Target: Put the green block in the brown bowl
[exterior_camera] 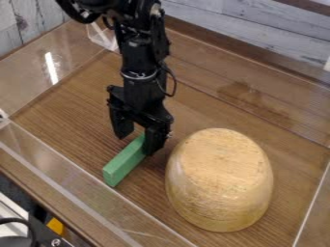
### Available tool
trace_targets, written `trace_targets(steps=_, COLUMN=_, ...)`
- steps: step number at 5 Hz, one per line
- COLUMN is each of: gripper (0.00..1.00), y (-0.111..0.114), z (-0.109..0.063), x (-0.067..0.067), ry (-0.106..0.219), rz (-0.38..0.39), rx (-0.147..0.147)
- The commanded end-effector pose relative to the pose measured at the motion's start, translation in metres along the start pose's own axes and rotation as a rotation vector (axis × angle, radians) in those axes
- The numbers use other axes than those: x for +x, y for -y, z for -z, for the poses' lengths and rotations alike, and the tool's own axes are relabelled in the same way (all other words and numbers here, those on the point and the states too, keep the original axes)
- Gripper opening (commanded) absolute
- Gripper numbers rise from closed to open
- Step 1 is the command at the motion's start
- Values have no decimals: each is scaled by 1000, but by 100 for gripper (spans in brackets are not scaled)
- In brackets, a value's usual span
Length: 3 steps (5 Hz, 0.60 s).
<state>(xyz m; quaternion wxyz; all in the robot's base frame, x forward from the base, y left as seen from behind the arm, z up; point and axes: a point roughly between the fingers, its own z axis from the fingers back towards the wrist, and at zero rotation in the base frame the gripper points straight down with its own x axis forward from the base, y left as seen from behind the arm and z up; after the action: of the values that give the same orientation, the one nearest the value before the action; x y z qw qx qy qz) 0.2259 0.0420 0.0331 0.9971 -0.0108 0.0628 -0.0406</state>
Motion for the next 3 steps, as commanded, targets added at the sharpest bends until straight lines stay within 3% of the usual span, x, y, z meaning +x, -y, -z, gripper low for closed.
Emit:
trace_targets(steps=1, gripper=100, y=1, z=-4, x=3, ry=30, rz=12, rx=5)
trace_targets(steps=2, gripper=100, y=2, z=-4, x=4, ry=47, rz=16, rx=0)
trace_targets(steps=3, gripper=0, y=2, z=-5, x=5, ry=62, rz=13, rx=-2)
